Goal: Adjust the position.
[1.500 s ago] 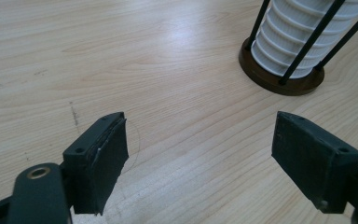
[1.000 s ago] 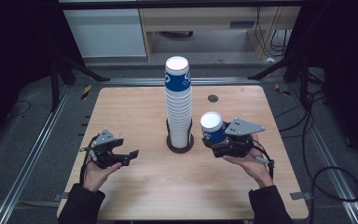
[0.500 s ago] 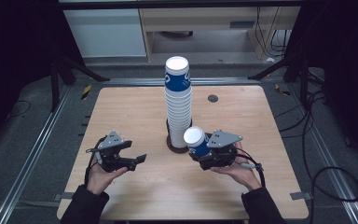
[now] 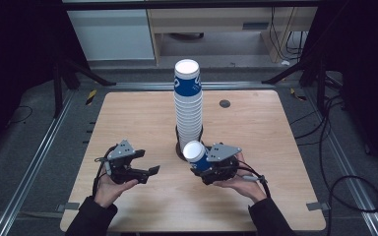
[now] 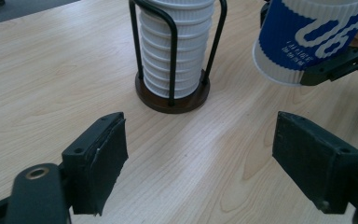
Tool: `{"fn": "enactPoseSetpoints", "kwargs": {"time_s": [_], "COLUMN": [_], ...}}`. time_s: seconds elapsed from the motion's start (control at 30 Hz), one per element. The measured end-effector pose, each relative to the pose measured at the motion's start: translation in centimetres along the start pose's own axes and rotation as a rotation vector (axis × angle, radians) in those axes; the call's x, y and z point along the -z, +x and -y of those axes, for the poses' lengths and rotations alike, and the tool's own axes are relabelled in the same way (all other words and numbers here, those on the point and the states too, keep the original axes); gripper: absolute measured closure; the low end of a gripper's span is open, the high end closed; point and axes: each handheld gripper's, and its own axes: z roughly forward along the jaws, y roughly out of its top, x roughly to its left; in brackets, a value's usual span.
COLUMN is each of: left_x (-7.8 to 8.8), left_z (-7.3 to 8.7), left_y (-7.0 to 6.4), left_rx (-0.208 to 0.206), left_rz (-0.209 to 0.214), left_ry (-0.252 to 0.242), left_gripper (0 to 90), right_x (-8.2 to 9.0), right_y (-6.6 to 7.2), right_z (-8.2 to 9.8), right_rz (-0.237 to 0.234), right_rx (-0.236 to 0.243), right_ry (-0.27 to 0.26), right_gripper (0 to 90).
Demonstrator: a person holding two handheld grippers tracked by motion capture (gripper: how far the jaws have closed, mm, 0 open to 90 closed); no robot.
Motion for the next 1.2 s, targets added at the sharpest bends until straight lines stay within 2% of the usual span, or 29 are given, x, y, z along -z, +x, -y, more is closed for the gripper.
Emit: {"fn": "enactPoseSetpoints", "kwargs": {"time_s": [0.33, 0.77, 1.0, 1.2], "left_x": [-0.7, -1.3, -1.7, -2.0], "left_z": [-0.2, -0.4, -0.5, -0.5], "left_y": [-1.3, -2.4, -2.9, -3.2], "left_rx": [-0.029, -0.039, -0.050, -0.051], "left_rz": [0.050, 0.100, 0.113, 0.127], "left_ry": [0.010, 0.013, 0.020, 0.028], "left_gripper": [16.9, 16.5, 16.2, 16.0], "right_x": [-1.8, -3.4, -4.0, -4.7], "right_y": [1.2, 2.2, 2.6, 3.3], "right_z": [0.1, 0.1, 0.1, -0.1], "right_rz": [-0.037, -0.064, -0.076, -0.089], "right_rx": [0.034, 0.056, 0.061, 0.085], "right_ry": [0.024, 0.037, 0.042, 0.042], "right_gripper": [19.7, 19.8, 19.9, 19.9]}}
